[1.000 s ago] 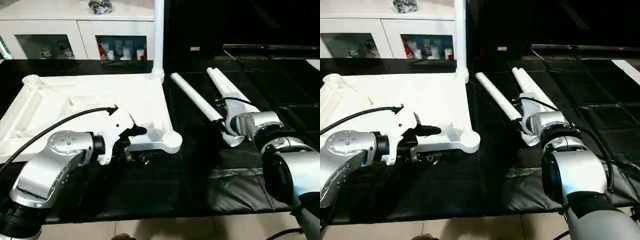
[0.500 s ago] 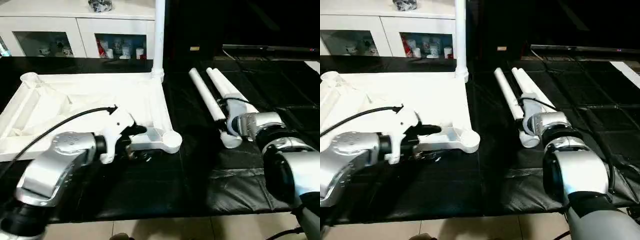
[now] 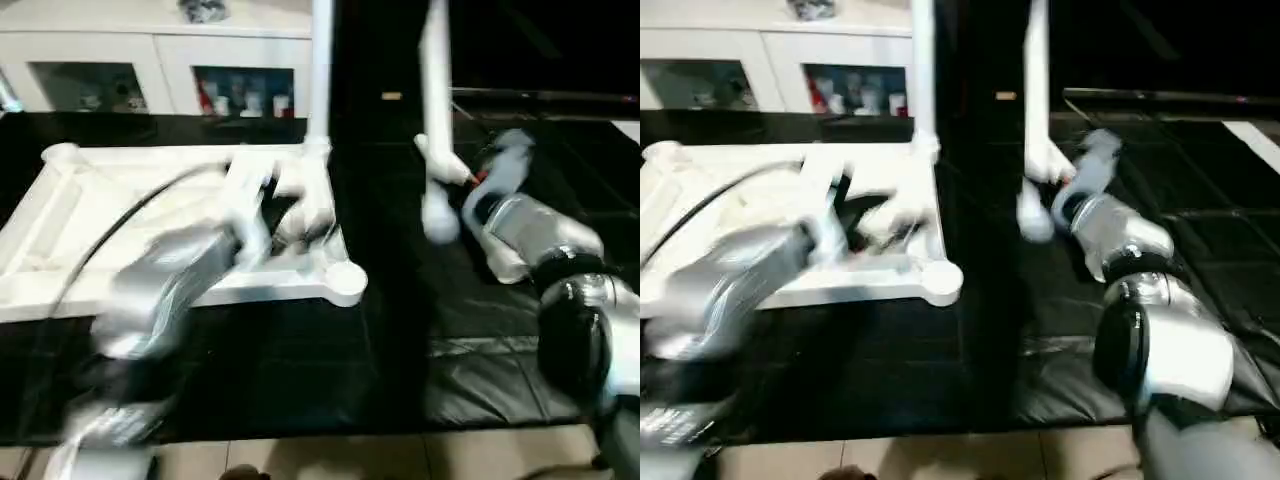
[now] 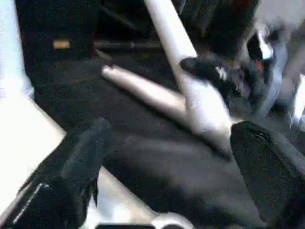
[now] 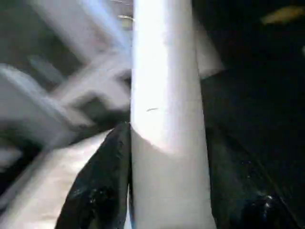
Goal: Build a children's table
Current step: Pick table leg
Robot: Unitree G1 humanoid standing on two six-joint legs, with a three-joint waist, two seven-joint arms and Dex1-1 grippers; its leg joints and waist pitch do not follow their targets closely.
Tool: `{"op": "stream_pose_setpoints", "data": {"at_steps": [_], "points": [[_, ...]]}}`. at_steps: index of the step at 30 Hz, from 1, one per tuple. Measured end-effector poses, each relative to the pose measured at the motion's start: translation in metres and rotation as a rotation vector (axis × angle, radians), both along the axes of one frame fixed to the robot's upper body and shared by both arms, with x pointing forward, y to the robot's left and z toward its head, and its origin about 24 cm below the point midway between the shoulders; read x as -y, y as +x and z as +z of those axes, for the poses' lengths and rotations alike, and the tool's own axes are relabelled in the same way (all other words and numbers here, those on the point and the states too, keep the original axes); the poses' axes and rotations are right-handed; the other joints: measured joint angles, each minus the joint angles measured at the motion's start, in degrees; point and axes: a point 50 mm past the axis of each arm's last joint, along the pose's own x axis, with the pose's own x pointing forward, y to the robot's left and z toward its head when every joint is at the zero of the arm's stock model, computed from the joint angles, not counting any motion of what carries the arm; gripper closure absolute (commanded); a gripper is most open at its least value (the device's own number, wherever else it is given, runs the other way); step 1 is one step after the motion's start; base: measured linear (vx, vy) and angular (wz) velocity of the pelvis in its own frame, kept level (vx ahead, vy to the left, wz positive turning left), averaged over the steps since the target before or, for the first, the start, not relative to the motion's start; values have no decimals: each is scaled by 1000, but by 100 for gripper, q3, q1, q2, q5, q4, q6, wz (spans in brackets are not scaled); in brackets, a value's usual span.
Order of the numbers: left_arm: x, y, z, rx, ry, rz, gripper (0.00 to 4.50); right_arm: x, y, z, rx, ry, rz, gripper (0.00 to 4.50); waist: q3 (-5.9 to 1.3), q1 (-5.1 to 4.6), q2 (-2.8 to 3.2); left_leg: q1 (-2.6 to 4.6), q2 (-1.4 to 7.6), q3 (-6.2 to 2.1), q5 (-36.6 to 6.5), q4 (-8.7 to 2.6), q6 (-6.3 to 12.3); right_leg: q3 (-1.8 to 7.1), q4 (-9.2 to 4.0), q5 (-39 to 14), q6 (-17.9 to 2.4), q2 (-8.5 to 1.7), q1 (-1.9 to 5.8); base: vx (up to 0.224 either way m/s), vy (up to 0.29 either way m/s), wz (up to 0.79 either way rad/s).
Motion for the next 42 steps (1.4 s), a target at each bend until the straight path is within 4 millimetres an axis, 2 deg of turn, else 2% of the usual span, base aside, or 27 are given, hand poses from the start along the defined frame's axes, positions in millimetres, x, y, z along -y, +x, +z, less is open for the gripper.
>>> {"op": "stream_pose_setpoints", "data": {"at_steps": [4, 8, 12, 17, 21, 26, 27, 30, 35, 42], "points": [[17, 6, 15, -35, -137, -68, 0, -8, -28, -9, 89, 110, 157, 262, -2, 132, 45, -7, 4, -1, 2, 4, 1, -8, -4, 3, -2, 0, -3, 0, 0, 0], [33, 11, 30, -60, -263, -123, 0, -15, -47, 7, 198, 166, 282, 262, -2, 226, 64, -8, 10, -1, 4, 8, 2, -15, -10, -9, 31, 0, 1, 0, 0, 0], [49, 14, 43, -77, -332, -167, 0, -20, -64, 21, 272, 185, 361, 262, -9, 276, 75, 2, 9, -1, -3, 6, -9, -15, -29, -8, 41, -1, 20, 0, 0, 0], [56, 12, 44, -114, -410, -208, 0, -29, -73, 15, 241, 183, 419, 262, -11, 290, 80, -2, 8, -2, -4, 5, -10, -16, -29, -7, 45, -1, 18, 0, 0, 0], [55, 11, 51, -107, -450, -231, 0, -33, -75, 19, 251, 162, 429, 262, -11, 296, 80, -2, 8, -2, -6, 4, -14, -17, -31, -8, 47, -1, 18, 0, 0, 0], [54, 13, 53, -103, -437, -215, 0, -44, -74, 20, 248, 30, 427, 262, -11, 296, 79, -3, 8, -2, -10, 1, -21, -17, -34, -8, 52, -1, 18, 0, 0, 0], [53, 14, 51, -111, -413, -178, 27, -49, -72, 19, 252, -54, 397, 262, -11, 286, 79, -3, 8, -3, -10, 1, -22, -17, -34, -7, 54, -1, 17, 0, 0, 0], [48, 20, 47, -135, -373, -85, 39, -60, -67, 18, 272, -194, 339, 262, -11, 275, 79, -3, 8, -3, -9, -5, -25, -17, -35, -8, 60, -1, 15, 0, 0, 0], [43, 27, 42, -166, -356, 44, 81, -71, -63, 15, 286, -344, 247, 262, -11, 284, 79, -19, 5, -7, -10, -9, -24, -17, -54, -2, 71, -1, 11, 0, 0, 0], [37, 34, 43, -198, -382, 233, 141, -92, -61, 15, 352, -536, 146, 262, -11, 242, 79, -53, 4, -11, -13, -9, -19, -20, -71, 6, 70, -1, -5, 0, 0, 0]]}}
